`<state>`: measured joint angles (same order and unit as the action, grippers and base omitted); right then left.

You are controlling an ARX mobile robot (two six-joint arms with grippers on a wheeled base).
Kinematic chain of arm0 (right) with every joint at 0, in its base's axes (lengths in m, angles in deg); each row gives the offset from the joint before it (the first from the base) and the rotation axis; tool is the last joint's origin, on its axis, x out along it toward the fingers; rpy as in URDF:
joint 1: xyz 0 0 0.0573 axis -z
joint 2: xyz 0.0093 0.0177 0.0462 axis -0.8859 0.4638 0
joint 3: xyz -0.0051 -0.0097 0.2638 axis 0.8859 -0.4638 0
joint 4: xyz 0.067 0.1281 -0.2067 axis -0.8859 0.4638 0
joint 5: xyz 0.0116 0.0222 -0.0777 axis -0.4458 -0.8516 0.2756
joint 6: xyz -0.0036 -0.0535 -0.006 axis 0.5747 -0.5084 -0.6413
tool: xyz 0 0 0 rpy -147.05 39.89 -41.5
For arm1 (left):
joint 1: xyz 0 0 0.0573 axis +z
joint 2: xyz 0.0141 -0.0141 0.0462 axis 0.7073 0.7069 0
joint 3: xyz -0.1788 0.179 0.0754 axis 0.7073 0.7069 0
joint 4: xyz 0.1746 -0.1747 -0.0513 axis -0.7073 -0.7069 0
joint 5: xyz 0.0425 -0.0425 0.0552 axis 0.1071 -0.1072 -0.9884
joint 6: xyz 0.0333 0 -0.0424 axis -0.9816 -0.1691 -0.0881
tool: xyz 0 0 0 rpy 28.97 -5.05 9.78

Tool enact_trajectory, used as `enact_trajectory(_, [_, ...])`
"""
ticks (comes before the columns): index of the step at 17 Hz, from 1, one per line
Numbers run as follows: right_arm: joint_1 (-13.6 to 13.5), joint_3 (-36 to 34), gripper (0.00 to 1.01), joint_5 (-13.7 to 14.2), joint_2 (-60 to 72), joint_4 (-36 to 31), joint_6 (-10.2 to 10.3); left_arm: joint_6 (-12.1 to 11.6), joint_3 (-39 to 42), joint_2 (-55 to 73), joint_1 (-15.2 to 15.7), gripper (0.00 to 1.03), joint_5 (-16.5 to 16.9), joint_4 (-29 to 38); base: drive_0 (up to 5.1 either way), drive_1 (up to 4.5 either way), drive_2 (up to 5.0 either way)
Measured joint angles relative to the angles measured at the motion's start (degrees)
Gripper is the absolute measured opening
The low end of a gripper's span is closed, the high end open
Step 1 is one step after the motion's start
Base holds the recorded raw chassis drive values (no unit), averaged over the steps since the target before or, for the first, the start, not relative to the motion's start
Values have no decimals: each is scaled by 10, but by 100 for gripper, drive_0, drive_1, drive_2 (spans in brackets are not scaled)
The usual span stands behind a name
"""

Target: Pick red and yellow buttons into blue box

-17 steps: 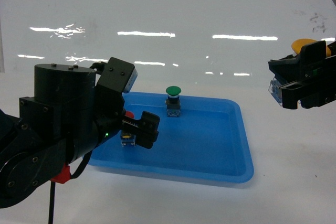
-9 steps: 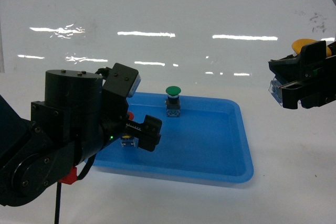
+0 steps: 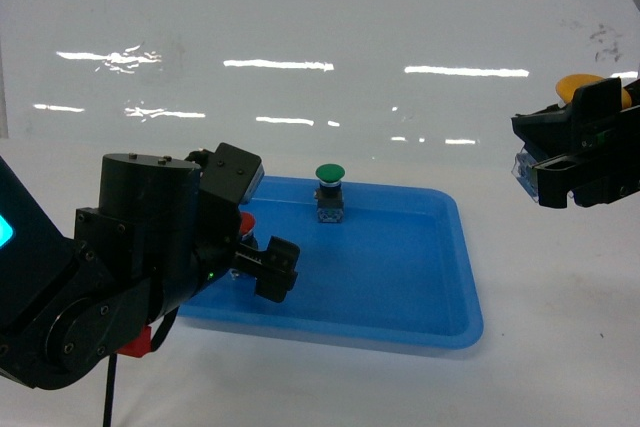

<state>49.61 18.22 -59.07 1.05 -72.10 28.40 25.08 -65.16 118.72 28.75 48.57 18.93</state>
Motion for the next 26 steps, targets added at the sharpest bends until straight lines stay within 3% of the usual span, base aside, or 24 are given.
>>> enact_trajectory(1, [0,0,27,0,0,0,0,0,0,0,0,75,0,0,0,0,0])
enact_trajectory(2, [0,0,27,0,0,0,0,0,0,0,0,44,1,0,0,0,0])
enact_trajectory(3, [0,0,27,0,0,0,0,0,0,0,0,26,2,0,0,0,0])
enact_trajectory(10, [0,0,27,0,0,0,0,2,125,-130,9,26,3,116,0,0,0])
enact_trajectory(15, [0,0,27,0,0,0,0,1,283,-325,9,25,-4,193,0,0,0])
enact_trajectory(20, [0,0,27,0,0,0,0,5,382,-493,4,25,-21,205,0,0,0])
enact_trajectory(22, [0,0,27,0,0,0,0,7,407,-537,4,25,-29,179,0,0,0])
enact_trajectory(26, [0,0,27,0,0,0,0,7,414,-558,4,25,-33,174,0,0,0])
